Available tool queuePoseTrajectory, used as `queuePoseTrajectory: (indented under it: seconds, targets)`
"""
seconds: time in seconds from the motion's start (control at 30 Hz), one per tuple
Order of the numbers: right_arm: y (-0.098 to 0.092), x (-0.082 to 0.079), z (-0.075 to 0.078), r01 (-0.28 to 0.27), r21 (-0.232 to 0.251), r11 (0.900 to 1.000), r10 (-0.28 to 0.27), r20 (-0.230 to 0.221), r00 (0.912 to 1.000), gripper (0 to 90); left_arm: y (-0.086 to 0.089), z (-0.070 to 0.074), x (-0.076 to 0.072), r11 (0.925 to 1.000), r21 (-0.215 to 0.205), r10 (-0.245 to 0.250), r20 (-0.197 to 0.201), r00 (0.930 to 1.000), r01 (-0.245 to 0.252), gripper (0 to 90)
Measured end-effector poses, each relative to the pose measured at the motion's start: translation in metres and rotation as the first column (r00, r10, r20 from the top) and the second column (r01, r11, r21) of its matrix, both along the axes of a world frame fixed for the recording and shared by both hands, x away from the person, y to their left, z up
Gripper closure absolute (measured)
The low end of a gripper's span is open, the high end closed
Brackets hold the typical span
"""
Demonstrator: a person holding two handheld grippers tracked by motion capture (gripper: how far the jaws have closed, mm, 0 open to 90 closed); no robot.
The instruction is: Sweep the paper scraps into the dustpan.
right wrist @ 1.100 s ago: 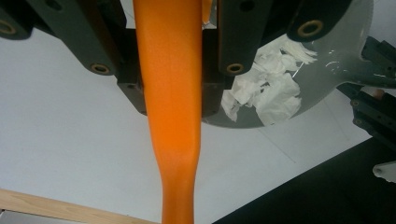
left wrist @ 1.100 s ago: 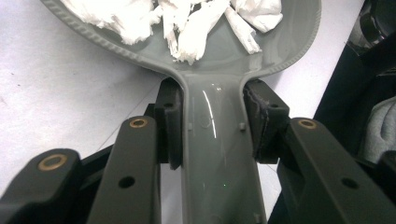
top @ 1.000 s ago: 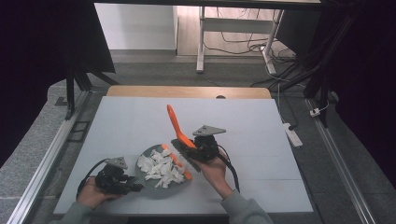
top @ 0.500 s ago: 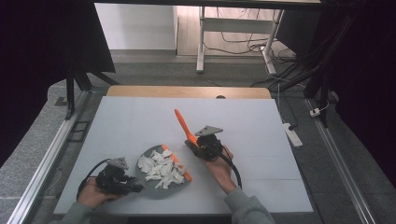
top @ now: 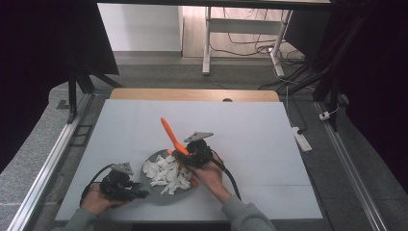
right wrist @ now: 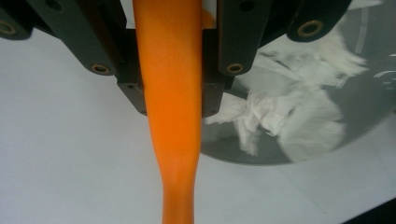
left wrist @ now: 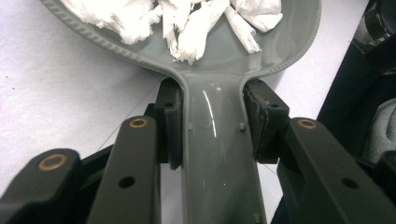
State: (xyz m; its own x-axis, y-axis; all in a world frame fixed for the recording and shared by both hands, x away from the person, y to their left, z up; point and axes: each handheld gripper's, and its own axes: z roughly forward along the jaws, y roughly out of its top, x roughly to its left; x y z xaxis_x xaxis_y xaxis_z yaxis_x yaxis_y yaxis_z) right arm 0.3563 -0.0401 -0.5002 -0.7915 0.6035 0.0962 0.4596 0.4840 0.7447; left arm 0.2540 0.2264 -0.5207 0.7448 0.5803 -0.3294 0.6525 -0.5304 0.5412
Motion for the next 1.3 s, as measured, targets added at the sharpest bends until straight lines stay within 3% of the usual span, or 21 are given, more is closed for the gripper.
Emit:
queuePoseTrajectory:
  seconds: [0.13, 0.37, 0.6, 0.7, 0.87, 1.0, 1.17, 1.3]
  targets:
    - [0.005, -0.01, 0.01, -0.046, 0.029, 0.999, 0.046, 0.015, 0.9989, 70.3, 0.0, 0.0, 0.0, 1.0, -0.003, 0.002, 0.004, 1.0, -0.002, 61.2]
    - [-0.011, -0.016, 0.034, -0.018, 0.073, 0.997, 0.011, 0.089, 0.996, 70.3, -0.001, -0.001, -0.002, 0.9999, -0.014, 0.0, 0.043, 0.9991, 0.001, 61.2]
    - [-0.028, -0.012, 0.047, 0.009, 0.125, 0.992, -0.023, 0.11, 0.9937, 70.3, 0.001, 0.001, -0.003, 0.999, -0.045, 0.009, 0.075, 0.9971, -0.006, 61.1]
    - [-0.033, -0.01, 0.049, 0.014, 0.153, 0.988, -0.026, 0.081, 0.9963, 70.3, 0.001, 0.001, -0.003, 0.9984, -0.056, 0.011, 0.079, 0.9968, -0.007, 61.1]
    - [-0.031, -0.011, 0.048, 0.004, 0.137, 0.991, -0.016, 0.086, 0.9962, 70.3, 0.0, 0.0, -0.003, 0.9995, -0.028, 0.015, 0.056, 0.9983, -0.013, 61.1]
    - [-0.042, 0.002, 0.04, 0.077, 0.084, 0.993, -0.085, 0.103, 0.991, 70.3, 0.003, 0.0, -0.003, 0.9999, 0.001, 0.015, 0.038, 0.9992, -0.015, 61.1]
    - [-0.053, 0.026, 0.017, 0.149, 0.041, 0.988, -0.151, 0.049, 0.9873, 70.3, 0.003, -0.001, -0.001, 1.0, 0.004, 0.008, 0.025, 0.9997, -0.008, 61.2]
    - [-0.039, 0.035, 0.002, 0.133, 0.014, 0.991, -0.134, 0.021, 0.9908, 70.3, 0.001, -0.002, -0.001, 0.9999, 0.007, 0.008, 0.024, 0.9997, -0.008, 61.2]
